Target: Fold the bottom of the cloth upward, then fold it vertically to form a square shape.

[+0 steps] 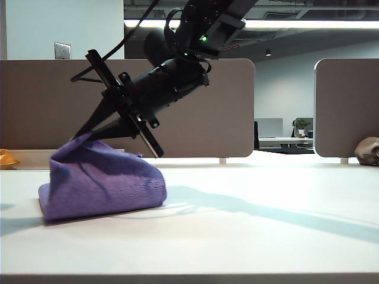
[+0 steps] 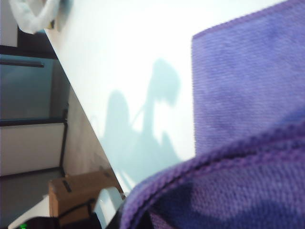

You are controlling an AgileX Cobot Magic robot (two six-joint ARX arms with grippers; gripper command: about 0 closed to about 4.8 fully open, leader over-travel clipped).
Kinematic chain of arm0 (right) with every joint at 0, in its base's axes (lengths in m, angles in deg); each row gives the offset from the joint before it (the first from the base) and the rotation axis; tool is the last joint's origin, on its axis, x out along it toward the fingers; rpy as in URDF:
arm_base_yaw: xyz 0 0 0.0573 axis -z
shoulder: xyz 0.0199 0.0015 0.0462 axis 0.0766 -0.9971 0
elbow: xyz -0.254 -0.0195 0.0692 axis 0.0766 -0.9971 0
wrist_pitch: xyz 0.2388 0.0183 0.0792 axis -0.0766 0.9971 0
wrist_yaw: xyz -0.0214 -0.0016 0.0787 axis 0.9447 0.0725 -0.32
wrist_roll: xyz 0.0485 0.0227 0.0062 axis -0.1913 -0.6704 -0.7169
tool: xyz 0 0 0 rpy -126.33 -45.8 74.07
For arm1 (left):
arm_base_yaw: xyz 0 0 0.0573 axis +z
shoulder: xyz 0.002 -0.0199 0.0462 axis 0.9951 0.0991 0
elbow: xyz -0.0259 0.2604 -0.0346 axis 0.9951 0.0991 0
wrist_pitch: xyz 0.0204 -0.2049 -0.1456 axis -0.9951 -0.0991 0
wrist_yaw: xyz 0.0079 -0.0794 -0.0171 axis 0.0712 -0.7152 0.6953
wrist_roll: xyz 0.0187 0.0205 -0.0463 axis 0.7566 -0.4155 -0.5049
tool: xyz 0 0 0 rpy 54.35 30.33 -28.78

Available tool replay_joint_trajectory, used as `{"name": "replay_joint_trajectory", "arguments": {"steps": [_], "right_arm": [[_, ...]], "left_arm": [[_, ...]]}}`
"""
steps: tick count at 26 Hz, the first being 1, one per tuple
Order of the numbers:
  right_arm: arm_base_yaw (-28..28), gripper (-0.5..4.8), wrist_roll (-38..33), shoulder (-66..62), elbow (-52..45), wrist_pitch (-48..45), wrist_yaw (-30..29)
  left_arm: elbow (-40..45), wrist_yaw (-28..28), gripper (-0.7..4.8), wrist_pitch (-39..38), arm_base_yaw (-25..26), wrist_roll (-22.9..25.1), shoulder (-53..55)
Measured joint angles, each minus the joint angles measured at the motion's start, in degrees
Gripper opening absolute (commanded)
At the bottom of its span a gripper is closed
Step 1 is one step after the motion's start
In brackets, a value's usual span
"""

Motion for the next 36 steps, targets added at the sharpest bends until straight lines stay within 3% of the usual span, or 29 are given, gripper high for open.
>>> {"name": "replay_joint_trajectory", "arguments": {"steps": [6,8,9,10,12,15,23,26,31,36], "right_arm": [[0.0,0.1,-2.5,-1.2,0.0,-4.6,-0.5],[0.0,0.99,-2.6,-1.1,0.0,-5.2,-0.5],[0.0,1.72,-2.6,-1.2,0.0,-5.7,-0.5],[0.0,2.05,-3.2,-1.2,0.0,-6.6,-1.1],[0.0,3.27,-4.3,-1.2,0.0,-7.8,-2.3],[0.0,3.88,-4.7,-1.2,0.0,-8.1,-3.0],[0.5,3.95,-5.5,-0.9,0.0,-7.6,-2.2],[1.2,3.9,-4.2,0.4,0.0,-3.5,1.5],[2.9,3.9,4.6,0.7,0.0,11.1,8.8],[2.1,3.9,8.0,0.6,0.1,16.9,14.7]], "left_arm": [[0.0,0.0,0.12,-1.3,0.0,0.0,-0.7],[0.0,0.0,0.12,-1.4,0.0,0.0,-0.9],[0.0,0.1,0.12,-1.4,0.0,0.0,-0.9],[0.0,0.1,0.12,-1.4,0.0,0.0,-1.0],[0.0,0.2,0.12,-1.6,0.0,0.0,-1.0],[0.0,0.2,0.12,-1.7,0.0,0.0,-1.0],[0.0,0.2,0.12,-1.7,0.0,1.1,-1.6],[0.0,0.2,0.12,-1.8,0.0,1.2,-2.2],[0.0,0.2,0.12,-1.9,0.0,1.3,-3.9],[0.0,0.2,0.12,-2.8,0.0,1.3,-4.6]]}}
